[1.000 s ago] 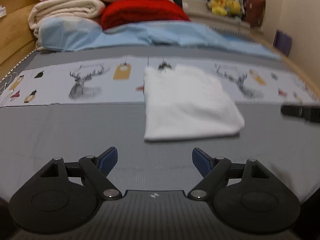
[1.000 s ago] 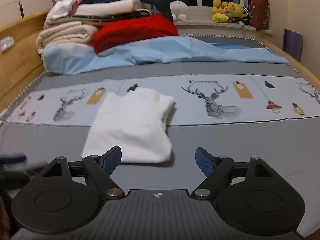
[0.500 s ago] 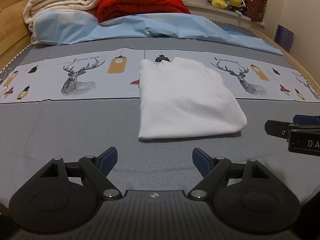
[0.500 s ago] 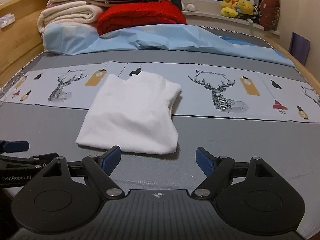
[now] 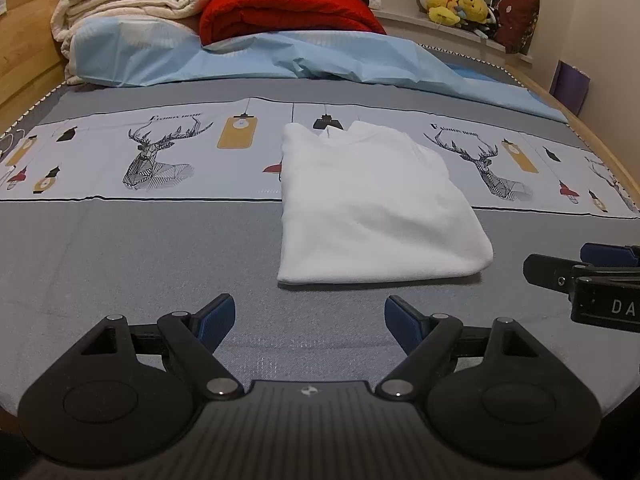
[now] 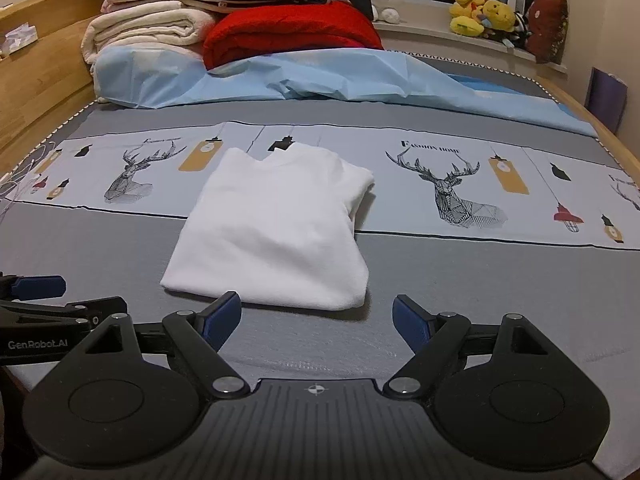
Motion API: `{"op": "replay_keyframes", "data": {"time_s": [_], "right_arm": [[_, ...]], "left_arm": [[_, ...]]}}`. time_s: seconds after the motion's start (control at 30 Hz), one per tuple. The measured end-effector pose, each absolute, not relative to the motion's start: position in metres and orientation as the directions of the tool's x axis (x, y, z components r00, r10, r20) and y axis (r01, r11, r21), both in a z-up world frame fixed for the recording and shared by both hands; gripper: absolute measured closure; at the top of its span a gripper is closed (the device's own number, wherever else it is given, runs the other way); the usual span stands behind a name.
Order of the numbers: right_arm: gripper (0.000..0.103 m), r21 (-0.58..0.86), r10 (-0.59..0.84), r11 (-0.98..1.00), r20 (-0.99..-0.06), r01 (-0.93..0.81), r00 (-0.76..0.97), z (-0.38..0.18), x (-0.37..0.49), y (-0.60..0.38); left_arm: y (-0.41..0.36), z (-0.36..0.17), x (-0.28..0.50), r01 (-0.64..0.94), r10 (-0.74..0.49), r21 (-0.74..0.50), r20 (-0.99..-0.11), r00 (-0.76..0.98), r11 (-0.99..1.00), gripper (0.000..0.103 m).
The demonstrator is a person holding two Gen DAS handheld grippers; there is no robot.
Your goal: Fold small clothes
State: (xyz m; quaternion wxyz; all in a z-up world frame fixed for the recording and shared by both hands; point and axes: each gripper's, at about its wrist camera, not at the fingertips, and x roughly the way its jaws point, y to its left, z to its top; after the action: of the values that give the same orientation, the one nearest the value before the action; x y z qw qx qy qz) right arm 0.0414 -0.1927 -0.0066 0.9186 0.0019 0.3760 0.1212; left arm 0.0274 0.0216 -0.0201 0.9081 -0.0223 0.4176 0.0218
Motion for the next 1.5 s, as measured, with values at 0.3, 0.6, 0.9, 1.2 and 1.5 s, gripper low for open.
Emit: {"op": "replay_keyframes", "data": {"time_s": [0.3, 0.6, 0.9, 1.2, 1.5], "right_arm": [[0.019, 0.104, 0.223, 0.972, -0.694, -0.212, 0.685, -0.0058, 0.0415, -0.1941], [0.019, 0.101, 0.225, 0.971, -0.695, -0.217, 0.683, -0.0060, 0.0423, -0.1943], [0.019, 0.100, 0.230, 0.969, -0.698, -0.225, 0.678, -0.0063, 0.0425, -0.1938], [0.019, 0.101, 0.230, 0.969, -0.698, -0.225, 0.678, -0.0064, 0.0426, -0.1938], [0.019, 0.101, 0.231, 0.969, -0.698, -0.226, 0.678, -0.0063, 0.0428, -0.1943]], "left_arm": [[0.0213, -0.0191, 0.0273, -0.049, 0.017, -0.020, -0.758, 0.652, 0.999, 0.017], [0.0216, -0.0184, 0.0271, -0.043, 0.011, -0.023, -0.754, 0.657, 0.999, 0.017], [0.0211, -0.0181, 0.0267, -0.037, 0.005, -0.025, -0.752, 0.659, 0.999, 0.017], [0.0204, -0.0187, 0.0269, -0.033, 0.004, -0.024, -0.752, 0.659, 0.999, 0.017], [0.0201, -0.0190, 0.0271, -0.032, 0.003, -0.024, -0.752, 0.659, 0.999, 0.017]]}}
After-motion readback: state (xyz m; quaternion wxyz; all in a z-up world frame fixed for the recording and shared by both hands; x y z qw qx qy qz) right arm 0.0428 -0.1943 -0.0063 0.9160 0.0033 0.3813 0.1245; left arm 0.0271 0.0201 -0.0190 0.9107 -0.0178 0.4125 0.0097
